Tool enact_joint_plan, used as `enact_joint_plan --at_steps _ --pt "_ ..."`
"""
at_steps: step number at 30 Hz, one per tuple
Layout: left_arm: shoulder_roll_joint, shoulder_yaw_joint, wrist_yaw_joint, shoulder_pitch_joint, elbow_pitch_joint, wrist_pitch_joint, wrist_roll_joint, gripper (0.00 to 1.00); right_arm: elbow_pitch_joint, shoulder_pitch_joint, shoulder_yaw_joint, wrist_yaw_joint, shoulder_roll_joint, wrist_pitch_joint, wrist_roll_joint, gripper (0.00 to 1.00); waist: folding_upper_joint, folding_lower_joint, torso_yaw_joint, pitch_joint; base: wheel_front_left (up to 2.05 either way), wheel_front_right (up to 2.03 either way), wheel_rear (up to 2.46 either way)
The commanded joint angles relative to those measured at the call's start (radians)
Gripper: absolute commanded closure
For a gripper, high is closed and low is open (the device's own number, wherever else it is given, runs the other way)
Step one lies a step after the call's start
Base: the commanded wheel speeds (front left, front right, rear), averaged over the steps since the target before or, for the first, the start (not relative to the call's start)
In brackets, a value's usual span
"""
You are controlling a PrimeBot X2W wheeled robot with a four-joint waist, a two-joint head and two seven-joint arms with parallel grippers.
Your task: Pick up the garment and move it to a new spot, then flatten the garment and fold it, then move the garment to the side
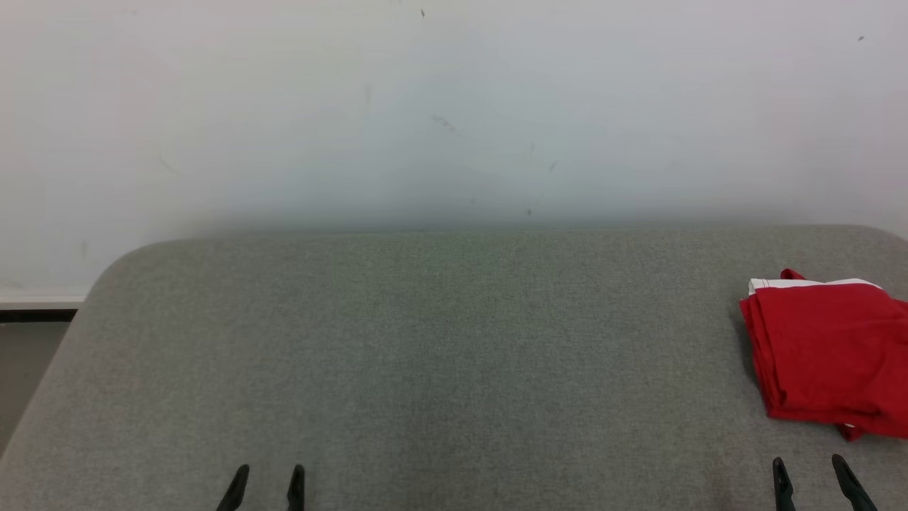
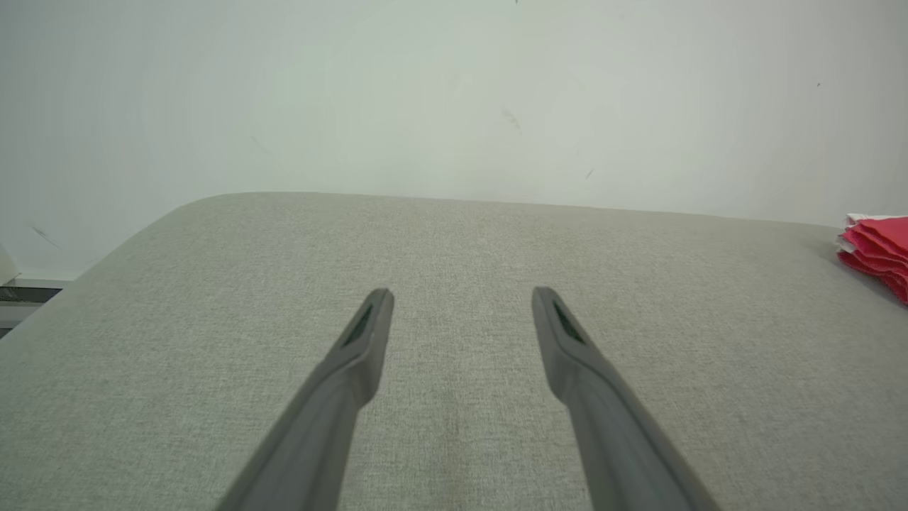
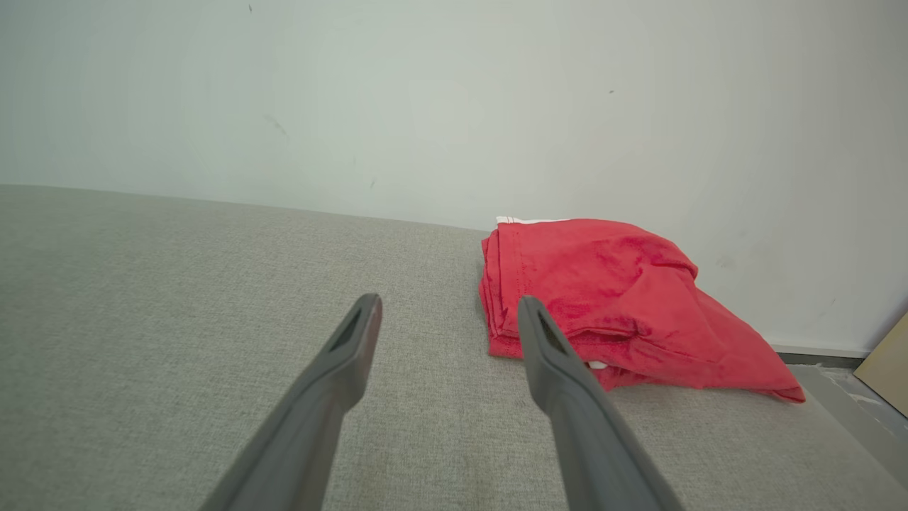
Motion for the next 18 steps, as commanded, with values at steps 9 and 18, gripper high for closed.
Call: enact_joint_plan --at_steps 9,18 --pt "0.002 0.002 0.019 0.007 0.0 0.0 0.008 0.0 0.0 -0.008 0.004 0.0 0.0 -0.005 0.012 0.0 0.0 0.0001 0.012 0.004 0.0 0.0 0.0" --pt "-0.006 0.006 0.013 -0.015 0.047 0.025 -0.058 1.0 0.046 -0.018 0.001 0.0 0.011 0.031 0.086 1.0 0.0 0.0001 0.014 0.006 0.0 0.0 0.0"
